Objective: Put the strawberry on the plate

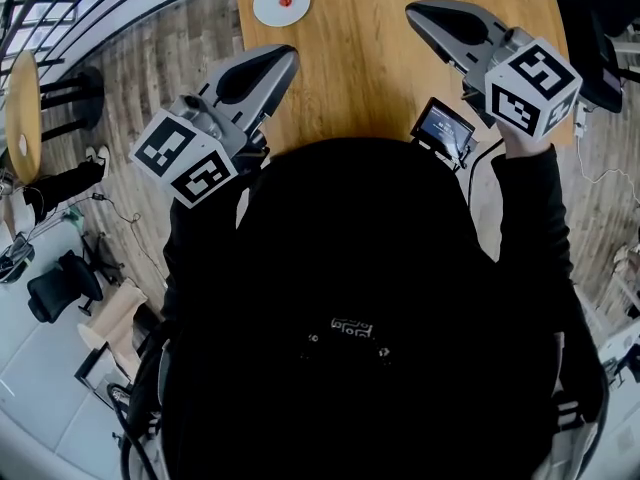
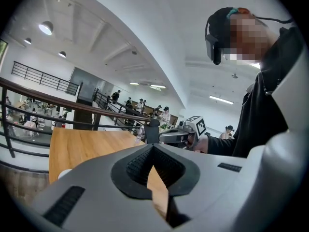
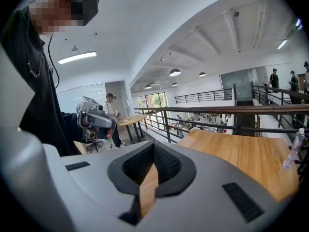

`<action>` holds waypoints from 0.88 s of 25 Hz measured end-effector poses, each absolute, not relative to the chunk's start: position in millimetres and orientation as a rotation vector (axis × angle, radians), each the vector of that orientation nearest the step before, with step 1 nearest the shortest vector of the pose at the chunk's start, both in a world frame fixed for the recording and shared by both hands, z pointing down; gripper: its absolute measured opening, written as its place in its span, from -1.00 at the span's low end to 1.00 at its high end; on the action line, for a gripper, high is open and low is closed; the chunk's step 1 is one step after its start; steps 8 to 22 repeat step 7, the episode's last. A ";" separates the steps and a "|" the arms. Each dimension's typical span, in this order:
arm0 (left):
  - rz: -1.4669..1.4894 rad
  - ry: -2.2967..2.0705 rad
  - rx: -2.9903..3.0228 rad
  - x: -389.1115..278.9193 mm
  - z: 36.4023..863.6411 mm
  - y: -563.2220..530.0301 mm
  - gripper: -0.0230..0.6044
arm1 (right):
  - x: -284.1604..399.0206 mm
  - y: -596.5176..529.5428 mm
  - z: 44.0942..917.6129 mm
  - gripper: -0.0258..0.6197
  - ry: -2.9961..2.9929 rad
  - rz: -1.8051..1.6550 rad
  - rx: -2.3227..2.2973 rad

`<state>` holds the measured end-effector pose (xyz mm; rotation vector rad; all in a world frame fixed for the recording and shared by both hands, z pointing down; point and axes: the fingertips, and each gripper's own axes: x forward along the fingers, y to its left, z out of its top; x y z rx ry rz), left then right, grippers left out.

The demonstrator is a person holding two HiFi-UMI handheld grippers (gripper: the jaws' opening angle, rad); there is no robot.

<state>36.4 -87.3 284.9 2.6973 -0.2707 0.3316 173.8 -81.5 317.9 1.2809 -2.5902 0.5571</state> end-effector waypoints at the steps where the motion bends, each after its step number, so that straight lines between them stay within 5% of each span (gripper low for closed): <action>1: 0.331 -0.277 2.695 36.8 285.4 -84.2 -0.93 | 179.5 -79.3 317.9 -0.87 -2.582 0.558 1.300; 22: 0.339 -0.301 2.677 13.3 287.5 -75.9 -0.93 | 180.3 -73.7 322.5 -0.87 -2.542 0.559 1.355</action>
